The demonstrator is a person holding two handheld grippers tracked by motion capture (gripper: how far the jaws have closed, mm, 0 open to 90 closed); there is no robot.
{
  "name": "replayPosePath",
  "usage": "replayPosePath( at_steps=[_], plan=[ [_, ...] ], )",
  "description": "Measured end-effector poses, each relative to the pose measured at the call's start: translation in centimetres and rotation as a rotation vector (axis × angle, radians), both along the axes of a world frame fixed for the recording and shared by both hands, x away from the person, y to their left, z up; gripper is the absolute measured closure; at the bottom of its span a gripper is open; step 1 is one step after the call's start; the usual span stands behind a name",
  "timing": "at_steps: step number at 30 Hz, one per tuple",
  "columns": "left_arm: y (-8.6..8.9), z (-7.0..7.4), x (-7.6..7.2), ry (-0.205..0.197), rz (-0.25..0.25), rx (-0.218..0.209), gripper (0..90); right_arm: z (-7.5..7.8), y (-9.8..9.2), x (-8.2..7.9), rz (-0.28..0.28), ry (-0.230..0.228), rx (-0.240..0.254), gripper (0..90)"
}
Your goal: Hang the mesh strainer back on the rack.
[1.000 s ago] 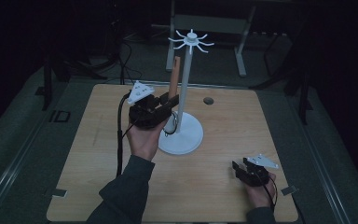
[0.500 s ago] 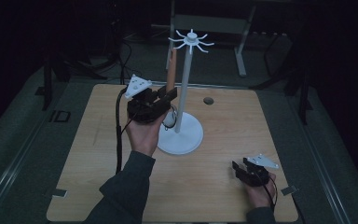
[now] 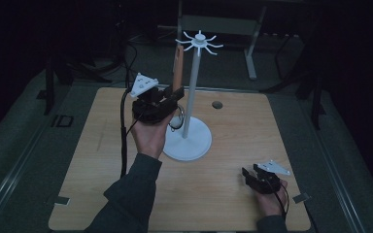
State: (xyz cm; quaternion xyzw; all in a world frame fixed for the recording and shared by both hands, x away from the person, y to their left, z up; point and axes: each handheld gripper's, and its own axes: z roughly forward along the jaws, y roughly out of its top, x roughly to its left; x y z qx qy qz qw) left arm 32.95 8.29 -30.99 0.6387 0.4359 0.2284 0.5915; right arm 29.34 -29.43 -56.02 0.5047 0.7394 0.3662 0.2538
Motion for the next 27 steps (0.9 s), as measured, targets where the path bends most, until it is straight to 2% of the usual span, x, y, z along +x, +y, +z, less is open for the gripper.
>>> replayPosePath(
  at_steps=[27],
  plan=[
    [-0.68,0.30,0.62,0.009,0.007,-0.001,69.2,0.01,-0.01,-0.04,0.003,-0.002,-0.001,47.5]
  ],
)
